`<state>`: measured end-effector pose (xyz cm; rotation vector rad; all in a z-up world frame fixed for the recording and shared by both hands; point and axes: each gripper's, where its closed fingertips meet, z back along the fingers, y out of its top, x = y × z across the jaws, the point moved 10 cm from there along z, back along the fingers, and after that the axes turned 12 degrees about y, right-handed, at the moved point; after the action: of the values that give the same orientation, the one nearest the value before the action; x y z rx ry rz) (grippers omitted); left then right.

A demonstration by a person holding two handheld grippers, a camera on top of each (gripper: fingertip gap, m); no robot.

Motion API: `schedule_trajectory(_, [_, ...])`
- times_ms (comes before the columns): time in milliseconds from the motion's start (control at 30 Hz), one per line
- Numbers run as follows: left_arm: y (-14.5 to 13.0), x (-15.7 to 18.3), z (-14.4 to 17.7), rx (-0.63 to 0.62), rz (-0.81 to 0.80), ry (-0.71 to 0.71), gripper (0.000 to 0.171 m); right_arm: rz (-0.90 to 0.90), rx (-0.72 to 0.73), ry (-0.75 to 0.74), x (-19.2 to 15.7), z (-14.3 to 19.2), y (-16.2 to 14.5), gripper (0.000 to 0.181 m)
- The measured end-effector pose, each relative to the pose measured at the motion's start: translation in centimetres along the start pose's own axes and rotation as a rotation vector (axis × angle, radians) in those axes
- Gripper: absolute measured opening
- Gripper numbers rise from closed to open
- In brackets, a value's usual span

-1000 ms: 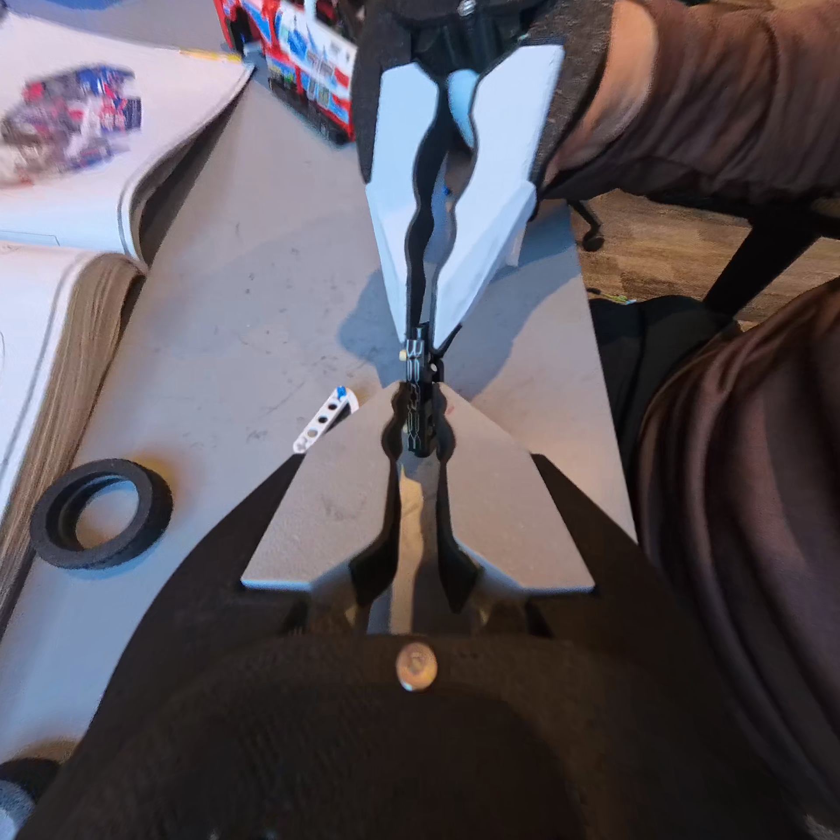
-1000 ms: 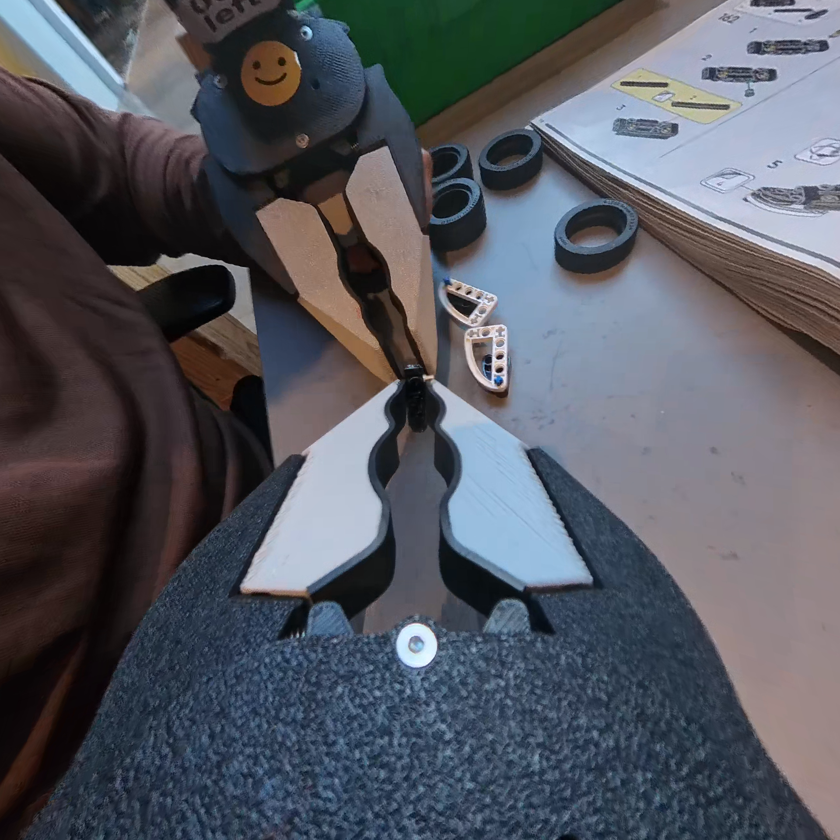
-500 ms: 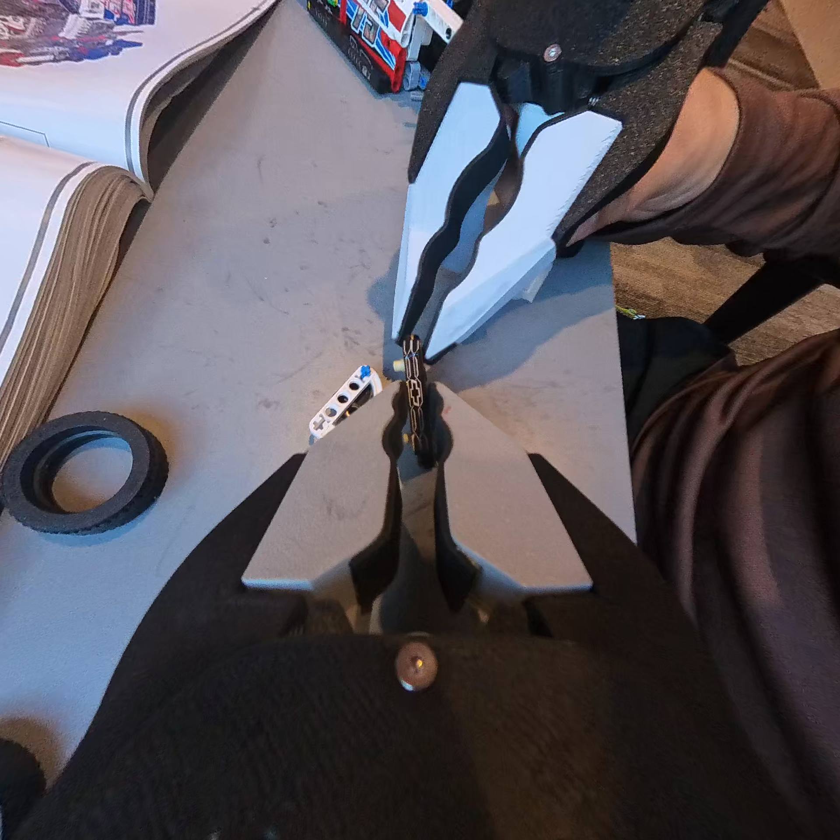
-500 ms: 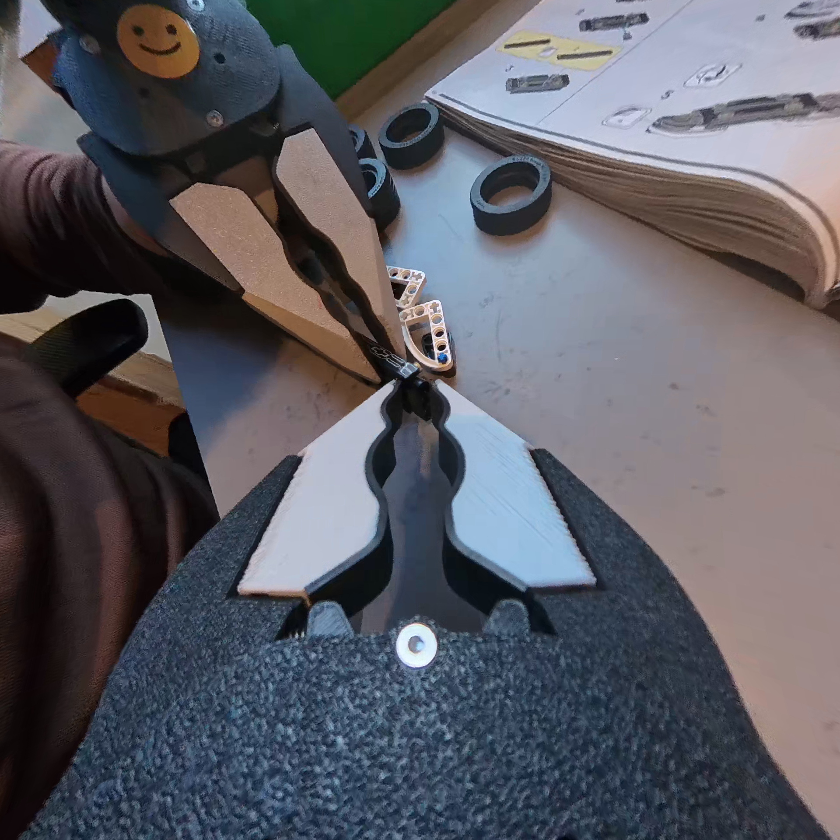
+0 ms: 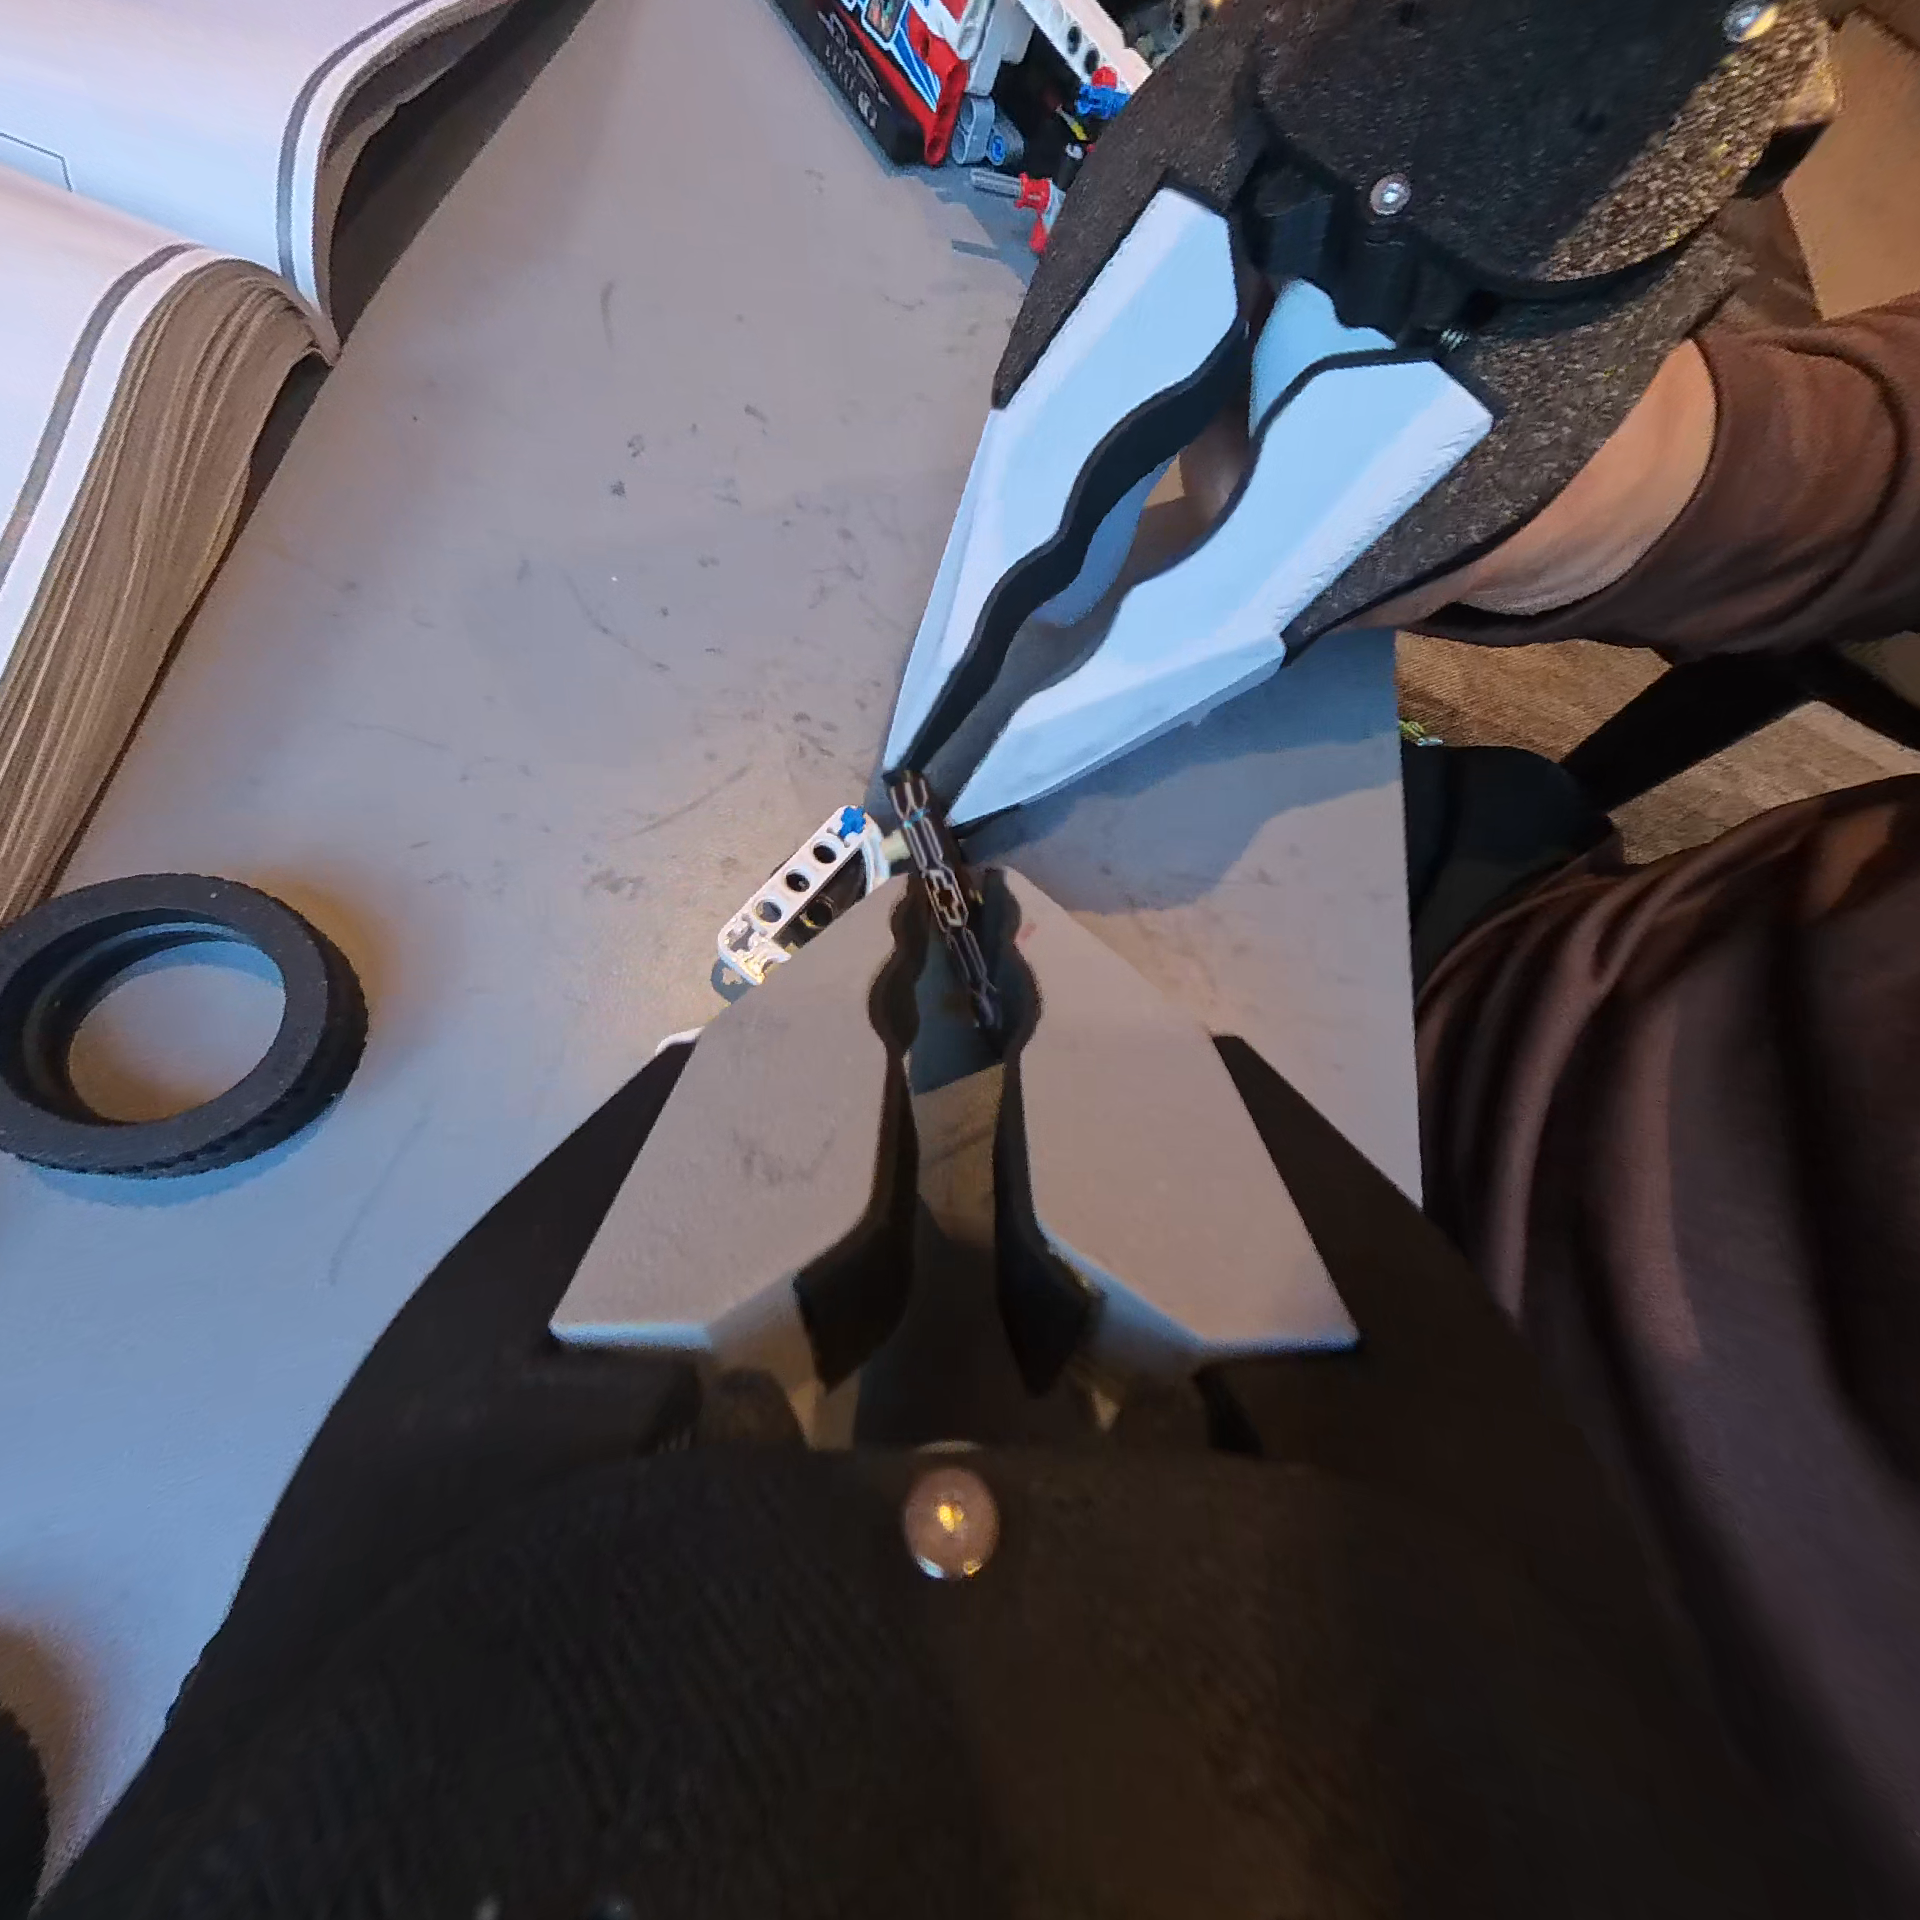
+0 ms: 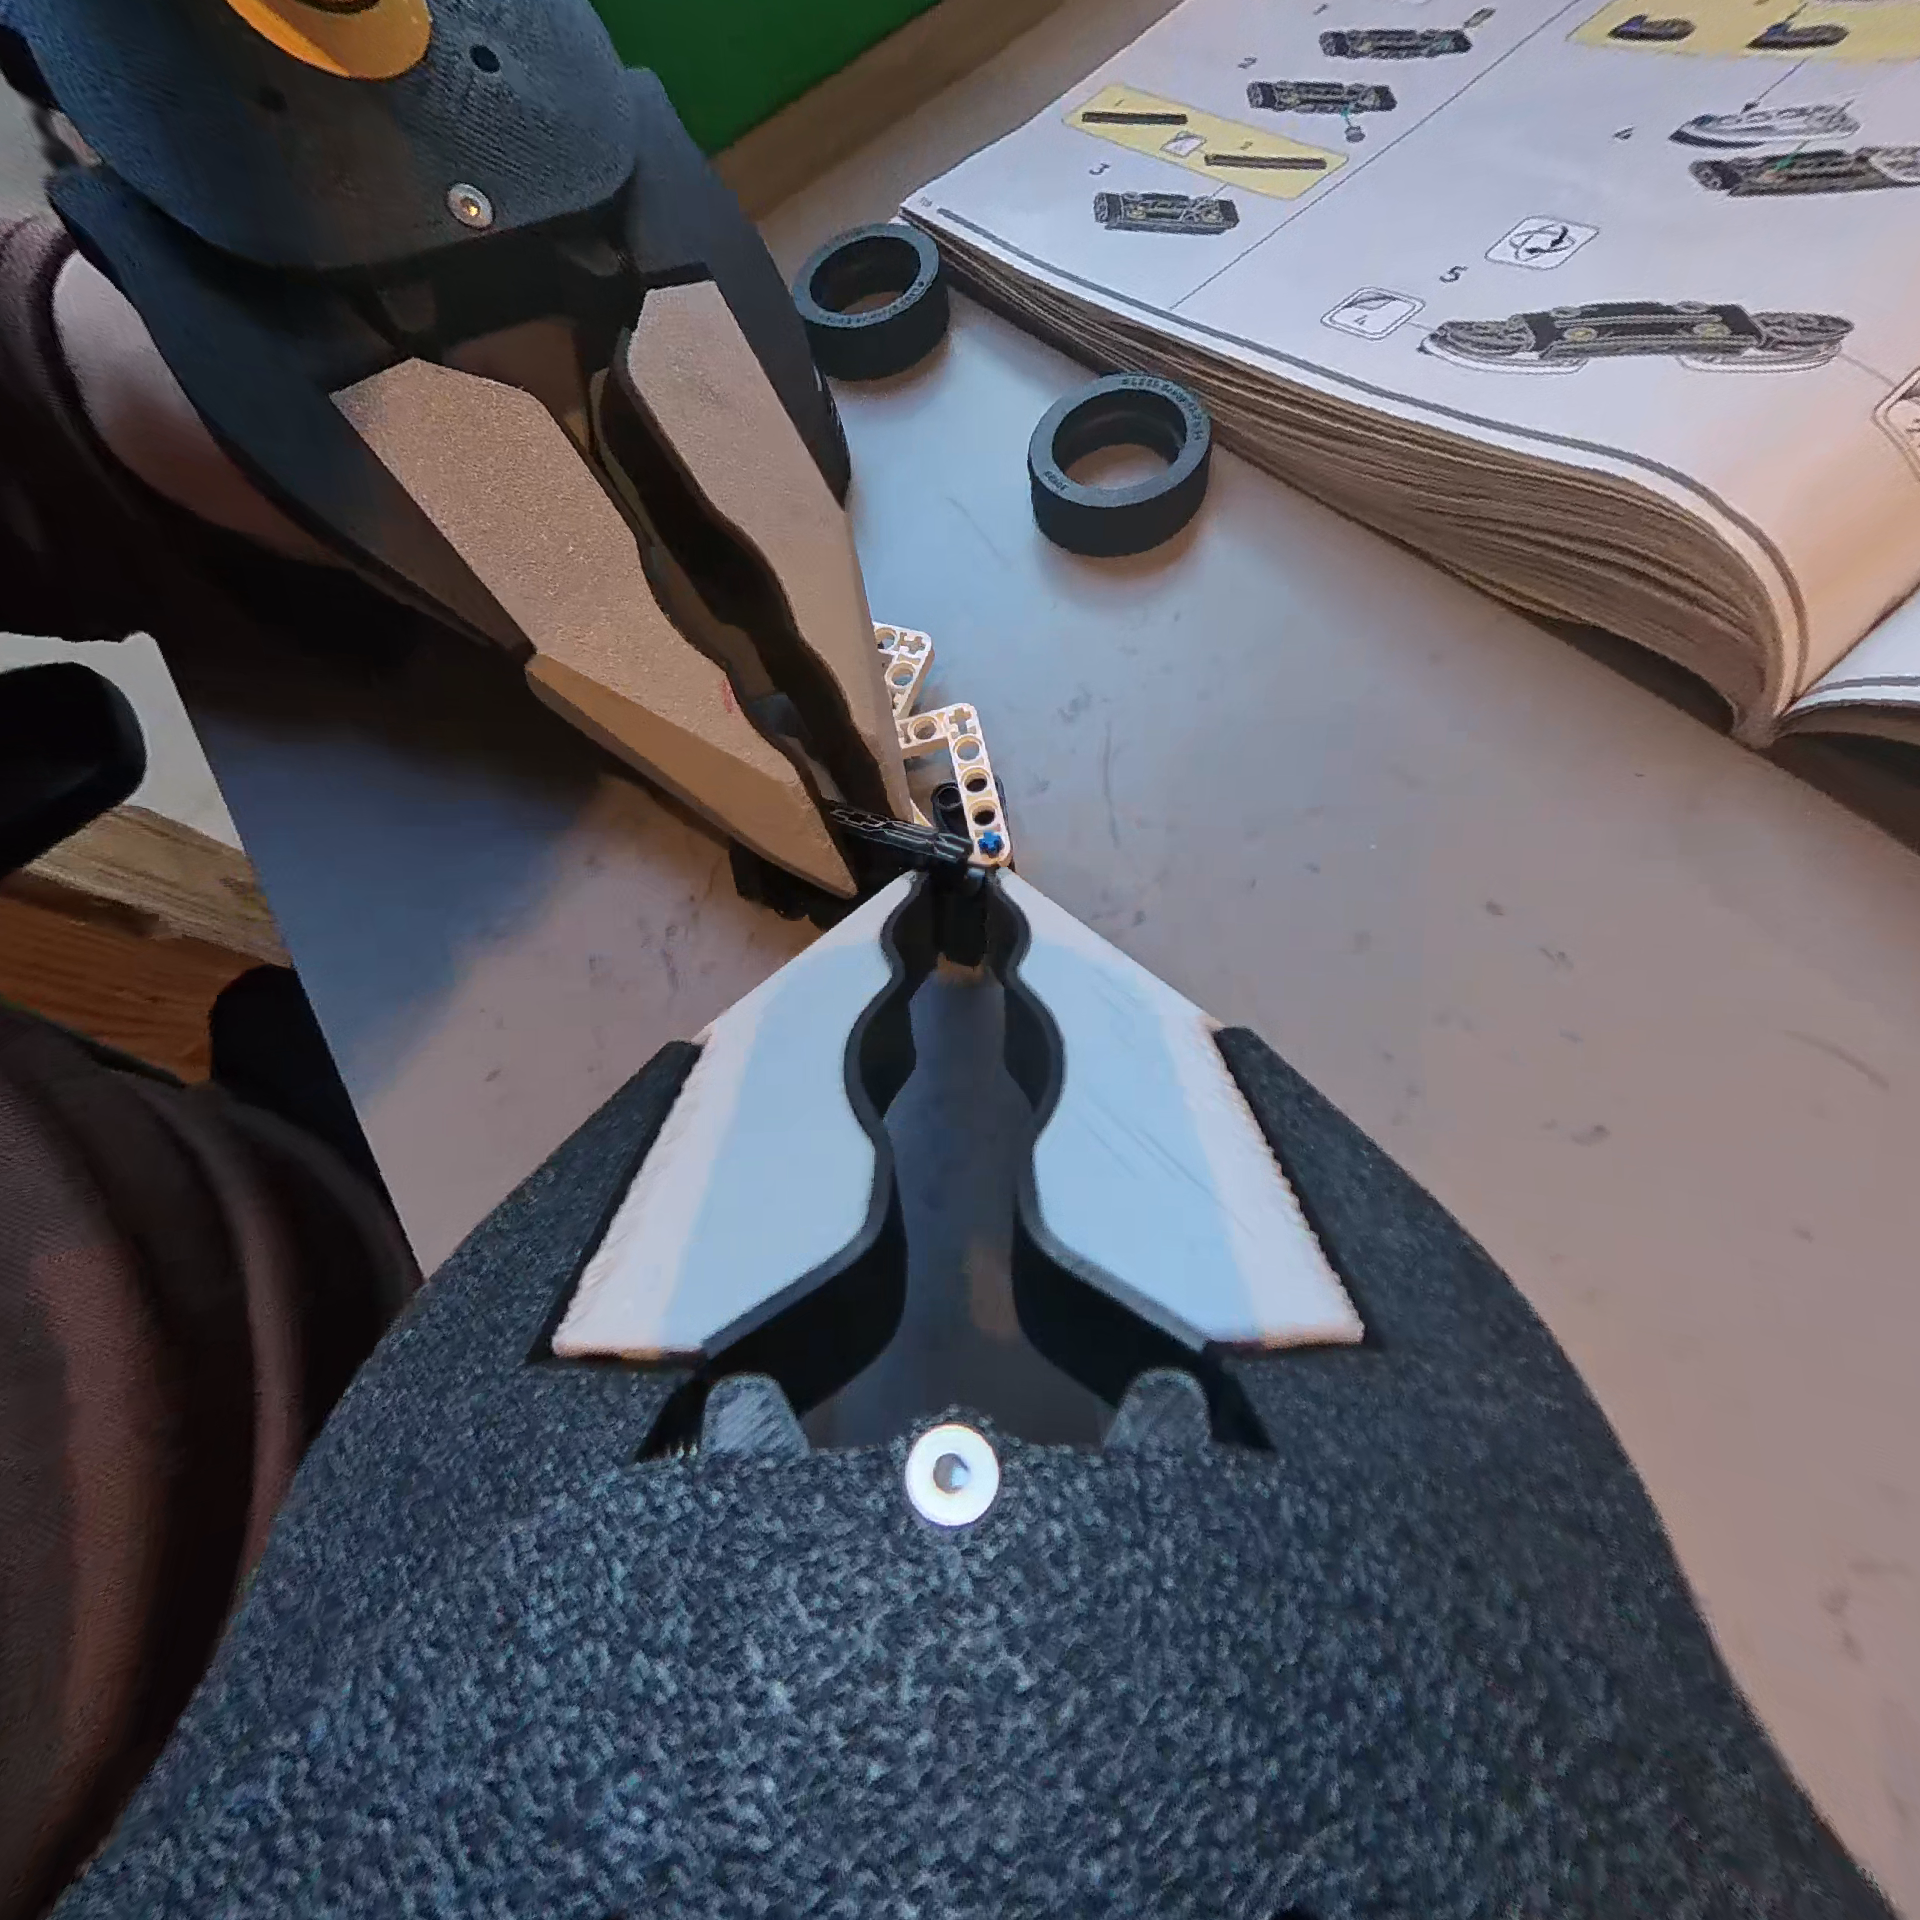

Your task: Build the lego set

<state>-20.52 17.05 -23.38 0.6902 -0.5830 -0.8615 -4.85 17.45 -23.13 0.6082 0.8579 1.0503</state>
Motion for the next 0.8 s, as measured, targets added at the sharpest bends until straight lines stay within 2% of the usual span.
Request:
schedule_trajectory(200, [-0.1, -0.3, -0.1, -0.037, 0.008, -0.005, 0.009, -0.046, 0.003, 0.01, 0.3, -0.6, 0.4, 0.007])
schedule_trajectory(300, [-0.2, 0.1, -0.4, -0.07, -0.025, -0.028, 0.01, -0.017, -0.073, 0.064, 0.5, -0.7, 0.6, 0.007])
schedule_trajectory(400, [-0.1, 0.0, -0.6, -0.066, -0.005, -0.029, 0.01, 0.059, -0.151, 0.031, 0.4, -0.6, 1.1, 0.007])
schedule_trajectory(533, [0.0, -0.1, -0.6, -0.035, 0.002, -0.031, 0.009, 0.069, -0.126, 0.037, 0.6, 0.1, 0.7, 0.007])
schedule_trajectory(667, [0.0, -0.1, -0.6, -0.033, 0.008, -0.024, 0.009, -0.019, -0.058, 0.094, 1.2, 0.3, 0.1, 0.007])
schedule_trajectory(800, [0.0, 0.0, -0.6, -0.031, -0.016, -0.016, 0.009, 0.042, -0.194, 0.062, 0.8, 0.1, 1.3, 0.007])
